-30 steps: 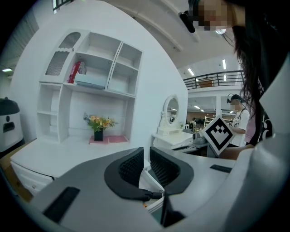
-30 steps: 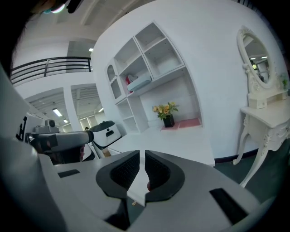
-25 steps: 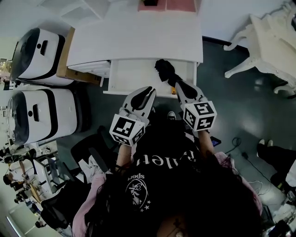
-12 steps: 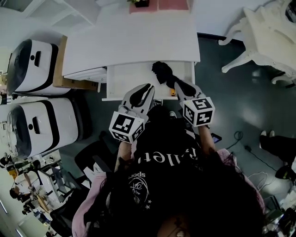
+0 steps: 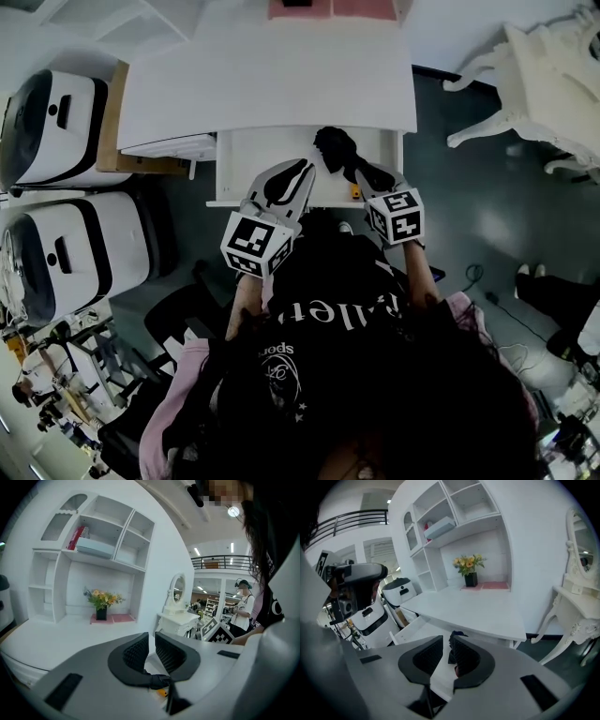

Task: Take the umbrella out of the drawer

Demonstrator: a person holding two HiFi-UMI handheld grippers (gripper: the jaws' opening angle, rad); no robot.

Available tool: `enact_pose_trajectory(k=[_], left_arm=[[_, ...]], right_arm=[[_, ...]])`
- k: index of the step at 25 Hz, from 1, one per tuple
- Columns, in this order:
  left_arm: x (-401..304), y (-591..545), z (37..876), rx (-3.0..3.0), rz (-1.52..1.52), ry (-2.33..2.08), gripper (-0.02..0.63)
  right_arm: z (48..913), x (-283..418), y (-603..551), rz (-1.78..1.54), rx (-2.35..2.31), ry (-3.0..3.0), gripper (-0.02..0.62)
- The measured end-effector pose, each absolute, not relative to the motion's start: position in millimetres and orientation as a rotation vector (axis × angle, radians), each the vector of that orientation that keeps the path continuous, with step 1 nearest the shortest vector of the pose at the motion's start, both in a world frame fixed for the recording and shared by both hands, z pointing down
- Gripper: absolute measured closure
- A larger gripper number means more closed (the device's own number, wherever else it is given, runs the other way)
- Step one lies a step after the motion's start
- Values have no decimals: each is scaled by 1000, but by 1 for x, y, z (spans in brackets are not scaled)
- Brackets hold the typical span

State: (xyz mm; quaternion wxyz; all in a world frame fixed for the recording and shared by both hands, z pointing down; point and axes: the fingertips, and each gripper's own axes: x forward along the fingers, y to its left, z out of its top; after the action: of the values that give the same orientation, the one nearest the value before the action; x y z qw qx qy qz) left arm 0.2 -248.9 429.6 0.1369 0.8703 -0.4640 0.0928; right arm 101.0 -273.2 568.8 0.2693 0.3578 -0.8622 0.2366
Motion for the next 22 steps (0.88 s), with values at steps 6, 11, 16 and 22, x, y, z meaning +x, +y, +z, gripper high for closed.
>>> enact_pose_trajectory(k=[6,11,16,22], left_arm=[[-14,-271,442,2492,254,-1339,566],[-22,-282,448,2481,256,-1340,566],[-35,-286,455,2446,265,-1368,566],[-52,-288,462,2411,283,-1408,566]], right_arm=[[623,97,-291,630,836,-2216,460],[672,93,-298,663,722,-2120,389],[711,88,-305,677,653,-2033,371],[740,85,-326,640,667,-1949,345]])
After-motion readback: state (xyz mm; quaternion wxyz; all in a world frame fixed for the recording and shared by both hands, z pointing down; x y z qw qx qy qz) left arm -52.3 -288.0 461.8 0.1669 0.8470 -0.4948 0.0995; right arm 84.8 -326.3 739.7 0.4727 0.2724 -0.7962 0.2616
